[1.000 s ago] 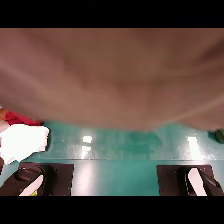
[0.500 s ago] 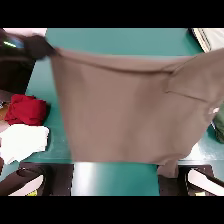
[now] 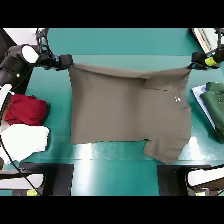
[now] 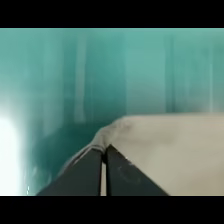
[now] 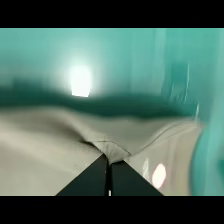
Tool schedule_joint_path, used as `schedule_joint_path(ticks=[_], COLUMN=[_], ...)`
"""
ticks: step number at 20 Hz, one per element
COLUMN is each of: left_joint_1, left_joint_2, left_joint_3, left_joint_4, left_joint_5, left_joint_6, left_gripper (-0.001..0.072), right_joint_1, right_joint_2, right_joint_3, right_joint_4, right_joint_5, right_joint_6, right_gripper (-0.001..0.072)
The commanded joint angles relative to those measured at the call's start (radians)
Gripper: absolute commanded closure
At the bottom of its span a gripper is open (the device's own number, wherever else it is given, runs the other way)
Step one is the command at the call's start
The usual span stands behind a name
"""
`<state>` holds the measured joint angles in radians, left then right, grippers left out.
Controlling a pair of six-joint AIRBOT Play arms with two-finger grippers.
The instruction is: Fold the shirts.
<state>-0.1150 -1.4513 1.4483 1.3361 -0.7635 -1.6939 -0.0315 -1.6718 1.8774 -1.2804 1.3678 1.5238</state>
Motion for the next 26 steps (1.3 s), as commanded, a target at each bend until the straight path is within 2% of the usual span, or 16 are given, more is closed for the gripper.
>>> schedule_joint_path(ticks=[1,4,8,10,14,16,21,22,23,24,25,26], left_joint_1=[0.026,0.026,0.026,0.026,0.026,0.026,0.026,0.026,0.026,0.026,0.029,0.037], left_joint_2=[-0.028,-0.028,-0.028,-0.028,-0.028,-0.028,-0.028,-0.028,-0.027,-0.027,-0.027,-0.023], left_joint_3=[-0.003,-0.003,-0.035,-0.101,-0.249,-0.294,-0.323,-0.323,-0.320,-0.308,-0.287,-0.259], left_joint_4=[-0.021,-0.034,-0.035,-0.039,-0.143,-0.148,-0.170,-0.198,-0.222,-0.230,-0.229,-0.228], left_joint_5=[0.187,0.161,-0.023,-0.052,-0.015,0.006,0.029,0.026,0.018,-0.011,-0.058,-0.131], left_joint_6=[0.011,0.080,0.135,0.142,0.181,0.181,0.179,0.179,0.179,0.177,0.175,0.177], left_gripper=[0.0682,0.0682,0.0682,0.0682,0.0682,0.0681,0.0677,0.0448,0.0157,0.0158,0.0222,0.0222], right_joint_1=[-0.005,-0.018,-0.018,-0.018,-0.020,-0.019,-0.018,-0.018,-0.018,-0.018,-0.021,-0.021], right_joint_2=[-0.034,-0.034,-0.019,0.029,0.131,0.164,0.190,0.190,0.190,0.190,0.190,0.198], right_joint_3=[0.001,0.001,-0.041,-0.158,-0.432,-0.536,-0.642,-0.644,-0.638,-0.621,-0.596,-0.568], right_joint_4=[-0.013,-0.015,-0.085,-0.104,-0.109,-0.107,-0.012,0.008,0.011,0.023,0.031,0.029], right_joint_5=[-0.218,-0.183,-0.040,-0.058,-0.176,-0.246,-0.270,-0.263,-0.256,-0.225,-0.182,-0.125], right_joint_6=[0.001,-0.034,-0.036,-0.036,-0.036,-0.035,-0.032,-0.032,-0.032,-0.032,-0.032,-0.035], right_gripper=[0.0696,0.0696,0.0696,0.0696,0.0696,0.0694,0.0686,0.0565,0.0291,0.0228,0.0229,0.0231])
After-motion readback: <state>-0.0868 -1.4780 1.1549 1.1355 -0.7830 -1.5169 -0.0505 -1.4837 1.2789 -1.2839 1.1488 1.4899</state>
